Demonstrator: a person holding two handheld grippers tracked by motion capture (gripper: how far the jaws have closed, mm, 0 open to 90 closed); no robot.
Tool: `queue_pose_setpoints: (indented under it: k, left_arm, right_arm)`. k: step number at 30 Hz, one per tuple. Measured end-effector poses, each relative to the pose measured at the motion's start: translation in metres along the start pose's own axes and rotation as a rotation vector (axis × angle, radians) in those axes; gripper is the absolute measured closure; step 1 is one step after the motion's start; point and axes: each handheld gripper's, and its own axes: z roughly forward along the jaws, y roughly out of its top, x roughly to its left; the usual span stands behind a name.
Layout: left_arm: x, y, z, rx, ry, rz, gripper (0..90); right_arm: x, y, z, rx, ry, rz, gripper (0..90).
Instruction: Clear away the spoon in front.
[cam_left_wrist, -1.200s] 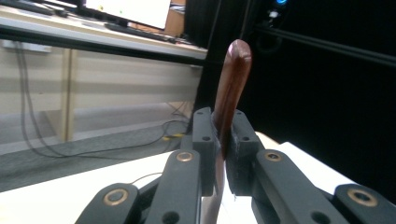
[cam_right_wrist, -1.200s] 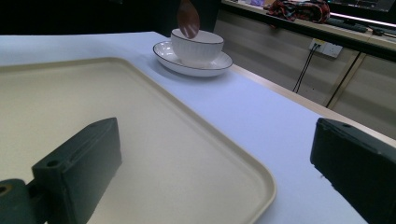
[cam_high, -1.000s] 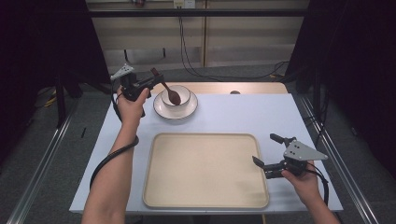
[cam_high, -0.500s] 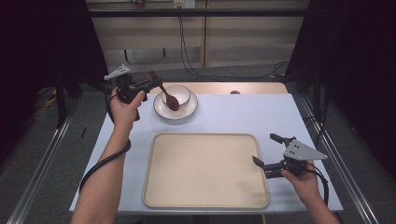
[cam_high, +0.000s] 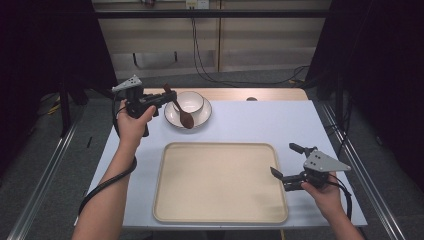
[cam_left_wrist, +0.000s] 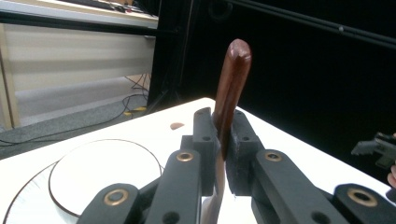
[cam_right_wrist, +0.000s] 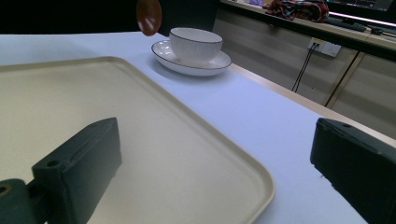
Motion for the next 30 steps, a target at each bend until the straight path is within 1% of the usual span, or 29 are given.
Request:
queue_pose_setpoints:
  k: [3, 4, 5, 9, 11, 12, 13, 15, 17, 21, 23, 29, 30]
  left_arm:
    - [-0.003, -0.001, -0.001, 0.004, 0.001, 0.001, 84.0]
    - [-0.005, -0.003, -0.003, 0.014, -0.009, 0.008, 83.9]
    - [-0.005, -0.003, -0.003, 0.014, -0.009, 0.008, 84.0]
    - [-0.010, -0.009, -0.006, 0.023, -0.017, -0.002, 83.9]
    - [-0.011, -0.012, -0.007, 0.028, -0.027, -0.001, 84.0]
    - [-0.012, -0.013, -0.007, 0.029, -0.024, 0.000, 83.9]
    - [-0.013, -0.014, -0.008, 0.031, -0.035, 0.000, 83.9]
    - [-0.014, -0.016, -0.008, 0.039, -0.040, -0.002, 84.0]
    - [-0.015, -0.017, -0.009, 0.046, -0.036, -0.005, 84.0]
    - [-0.018, -0.020, -0.012, 0.047, -0.063, -0.017, 83.9]
    - [-0.020, -0.021, -0.013, 0.055, -0.071, -0.016, 83.9]
    - [-0.022, -0.026, -0.016, 0.078, -0.072, -0.013, 83.9]
    - [-0.024, -0.028, -0.017, 0.080, -0.080, -0.019, 83.9]
  right_arm:
    - [0.000, 0.000, 0.000, 0.002, 0.000, 0.002, 1.5]
    - [0.001, 0.000, 0.000, 0.003, -0.002, 0.002, 1.5]
    - [0.001, 0.000, 0.000, 0.003, -0.003, 0.000, 1.5]
    - [0.001, 0.000, 0.000, 0.000, -0.002, -0.001, 1.5]
    - [0.001, 0.000, 0.000, 0.001, -0.002, -0.003, 1.5]
    - [0.001, 0.000, 0.000, 0.003, 0.000, -0.003, 1.5]
    - [0.001, 0.000, 0.000, 0.003, 0.001, -0.004, 1.5]
    - [0.001, 0.000, 0.000, 0.004, 0.002, -0.002, 1.5]
    - [0.001, 0.000, 0.001, 0.005, 0.001, -0.002, 1.5]
    - [0.001, 0.000, 0.001, 0.005, 0.001, -0.002, 1.6]
    - [0.001, 0.000, 0.000, 0.006, -0.001, -0.001, 1.6]
    - [0.001, 0.000, 0.001, 0.006, -0.001, -0.002, 1.6]
    - [0.001, 0.000, 0.001, 0.006, -0.002, -0.002, 1.6]
